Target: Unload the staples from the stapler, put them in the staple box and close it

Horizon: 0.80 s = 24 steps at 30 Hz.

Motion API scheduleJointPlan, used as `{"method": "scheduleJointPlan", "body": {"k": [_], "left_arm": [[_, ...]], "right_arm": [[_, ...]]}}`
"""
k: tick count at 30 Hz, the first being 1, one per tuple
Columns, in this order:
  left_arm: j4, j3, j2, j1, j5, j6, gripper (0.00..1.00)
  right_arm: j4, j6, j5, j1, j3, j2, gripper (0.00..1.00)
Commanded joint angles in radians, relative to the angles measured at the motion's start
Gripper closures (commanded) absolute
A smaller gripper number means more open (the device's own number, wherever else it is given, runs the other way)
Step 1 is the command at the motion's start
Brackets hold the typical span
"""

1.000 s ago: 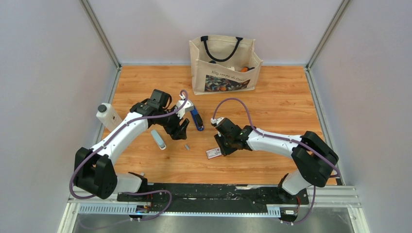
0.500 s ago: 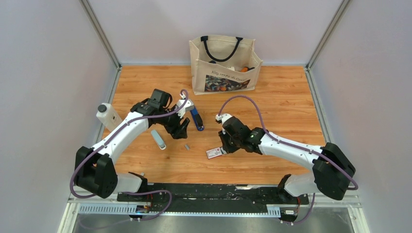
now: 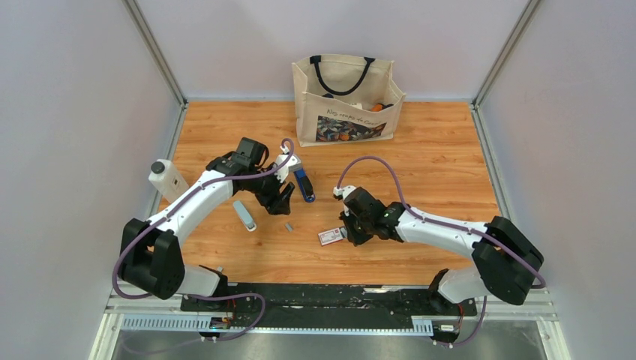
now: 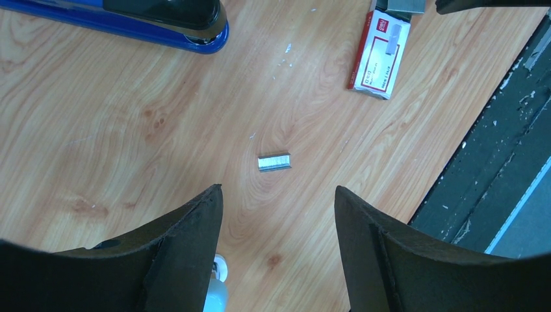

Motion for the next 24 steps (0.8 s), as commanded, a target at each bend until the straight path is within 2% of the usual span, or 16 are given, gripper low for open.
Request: {"method": "scheduleJointPlan", "body": {"k": [1,24], "left_arm": [[0.021,0.005,-0.02,-0.006,0.0,0.006,0.28],[0.025,-0.016,-0.053,-0.006,-0.009,0.015,0.28]], "right_arm": [[0.036,-0.006,-0.017,0.005,0.026,0.042,1.0],[0.051,-0.034,-0.017,0.003,0.072,0.099,1.0]]}}
